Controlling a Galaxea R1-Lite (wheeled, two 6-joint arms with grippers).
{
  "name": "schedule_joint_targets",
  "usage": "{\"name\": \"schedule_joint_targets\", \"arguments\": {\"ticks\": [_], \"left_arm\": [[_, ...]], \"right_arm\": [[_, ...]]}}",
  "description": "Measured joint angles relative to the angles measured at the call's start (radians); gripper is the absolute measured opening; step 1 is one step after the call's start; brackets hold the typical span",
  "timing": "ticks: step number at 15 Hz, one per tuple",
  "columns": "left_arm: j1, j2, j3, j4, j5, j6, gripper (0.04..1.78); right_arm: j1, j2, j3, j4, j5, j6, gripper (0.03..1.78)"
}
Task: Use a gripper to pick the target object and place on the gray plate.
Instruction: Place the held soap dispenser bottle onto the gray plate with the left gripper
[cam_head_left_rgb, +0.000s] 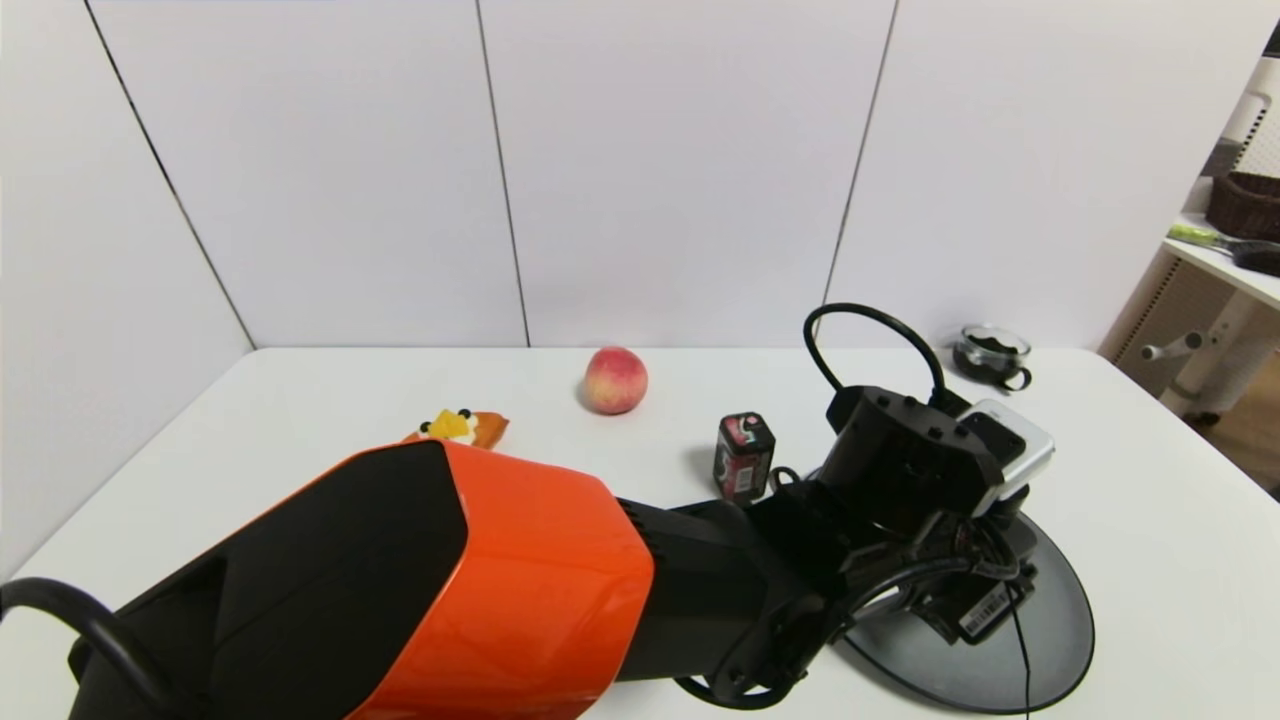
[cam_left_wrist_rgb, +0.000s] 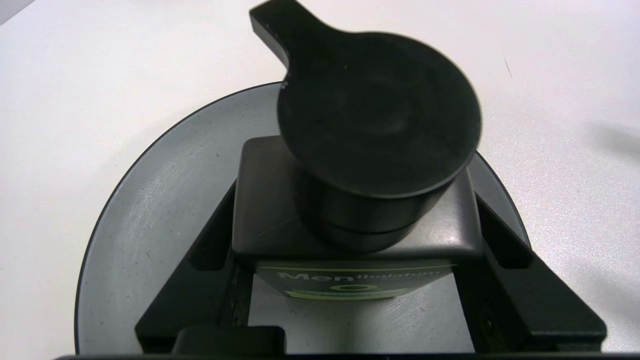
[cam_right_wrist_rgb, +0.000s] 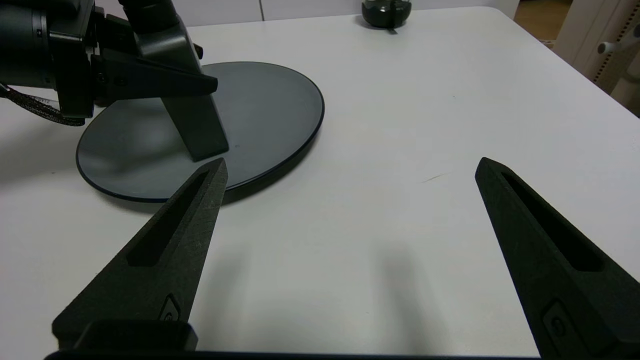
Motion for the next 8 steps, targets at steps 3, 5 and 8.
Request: {"name": "schedule_joint_targets", "arguments": {"ticks": [3, 5, 8], "left_arm": [[0.0, 0.001, -0.004, 0.001, 0.0, 0.001, 1.3], [0.0, 0.001, -0.005, 0.001, 0.0, 0.0, 1.39], [0.0, -0.001, -0.003, 0.003, 0.0, 0.0, 1.49]], "right_arm": [[0.0, 0.0, 0.0, 0.0, -0.001, 0.0, 1.71], [0.0, 0.0, 0.0, 0.0, 0.0, 0.0, 1.71], [0.0, 0.0, 0.0, 0.0, 0.0, 0.0, 1.71]]}}
